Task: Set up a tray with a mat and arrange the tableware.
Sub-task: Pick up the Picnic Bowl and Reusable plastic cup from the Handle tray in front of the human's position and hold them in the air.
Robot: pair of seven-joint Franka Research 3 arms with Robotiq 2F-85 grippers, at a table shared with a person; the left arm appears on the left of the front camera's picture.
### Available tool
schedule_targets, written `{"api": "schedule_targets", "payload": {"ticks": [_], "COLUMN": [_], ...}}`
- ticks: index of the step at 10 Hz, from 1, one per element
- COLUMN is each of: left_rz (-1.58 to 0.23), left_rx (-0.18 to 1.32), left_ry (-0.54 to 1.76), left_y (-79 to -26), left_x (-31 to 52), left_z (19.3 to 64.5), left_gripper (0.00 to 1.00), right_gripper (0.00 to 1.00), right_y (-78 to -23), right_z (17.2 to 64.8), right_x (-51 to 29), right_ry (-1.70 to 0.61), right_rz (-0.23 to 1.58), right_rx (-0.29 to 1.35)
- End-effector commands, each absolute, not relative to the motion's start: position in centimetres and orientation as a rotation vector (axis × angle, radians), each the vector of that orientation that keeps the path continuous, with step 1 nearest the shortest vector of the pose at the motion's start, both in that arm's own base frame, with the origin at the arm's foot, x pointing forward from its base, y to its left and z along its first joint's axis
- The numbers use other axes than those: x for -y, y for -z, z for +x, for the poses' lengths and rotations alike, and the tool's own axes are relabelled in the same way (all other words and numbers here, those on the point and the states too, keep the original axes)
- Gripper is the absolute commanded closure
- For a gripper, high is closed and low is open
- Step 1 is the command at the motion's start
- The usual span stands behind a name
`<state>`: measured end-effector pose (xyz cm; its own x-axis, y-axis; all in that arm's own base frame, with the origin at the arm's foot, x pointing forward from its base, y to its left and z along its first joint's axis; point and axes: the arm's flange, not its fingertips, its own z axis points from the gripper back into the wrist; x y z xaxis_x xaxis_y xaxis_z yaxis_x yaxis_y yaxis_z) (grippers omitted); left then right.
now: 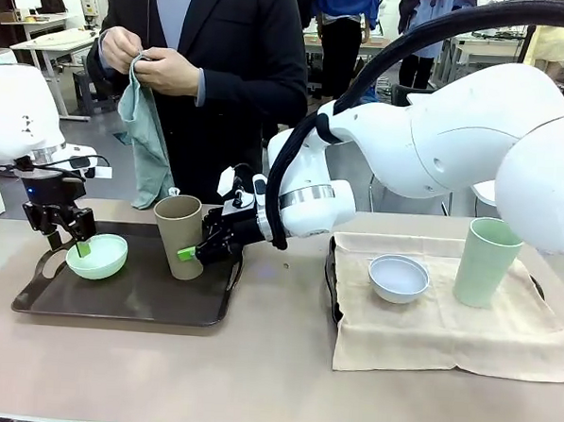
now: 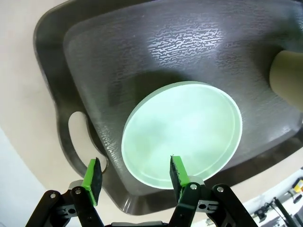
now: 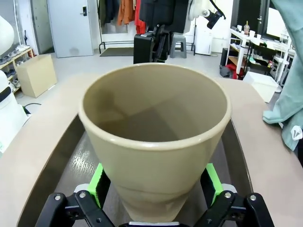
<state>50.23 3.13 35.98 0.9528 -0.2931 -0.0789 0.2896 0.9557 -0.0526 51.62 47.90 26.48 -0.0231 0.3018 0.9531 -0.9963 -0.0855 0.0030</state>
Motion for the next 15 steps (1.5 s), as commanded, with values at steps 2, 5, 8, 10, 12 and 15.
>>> {"api": "schedule_targets", "payload": {"ticks": [2,5,8,10,12,15], "left_rz": [-0.072,-0.043,-0.034,-0.023,-0.015,-0.006], "left_rx": [-0.074,-0.067,-0.073,-0.073,-0.077,-0.077], "left_ry": [0.333,0.318,0.325,0.320,0.324,0.316], "left_y": [-35.3,-34.6,-34.3,-34.4,-34.6,-35.7], "left_x": [-2.9,-2.7,-2.5,-2.5,-2.5,-2.6], "left_z": [50.6,51.2,51.2,51.1,51.1,51.2], "left_gripper": [0.25,0.43,1.00,1.00,1.00,1.00], "right_gripper": [0.00,0.56,1.00,0.76,1.00,0.78], "right_y": [-25.3,-24.9,-24.7,-24.7,-24.7,-25.1], "right_z": [52.5,52.6,52.6,52.5,52.5,52.3], "right_x": [-49.2,-49.2,-49.3,-49.3,-49.1,-48.3], "right_ry": [-1.418,-1.478,-1.490,-1.495,-1.498,-1.494], "right_rz": [1.019,1.067,1.065,1.063,1.063,1.053], "right_rx": [0.947,0.952,0.942,0.941,0.942,0.948]}}
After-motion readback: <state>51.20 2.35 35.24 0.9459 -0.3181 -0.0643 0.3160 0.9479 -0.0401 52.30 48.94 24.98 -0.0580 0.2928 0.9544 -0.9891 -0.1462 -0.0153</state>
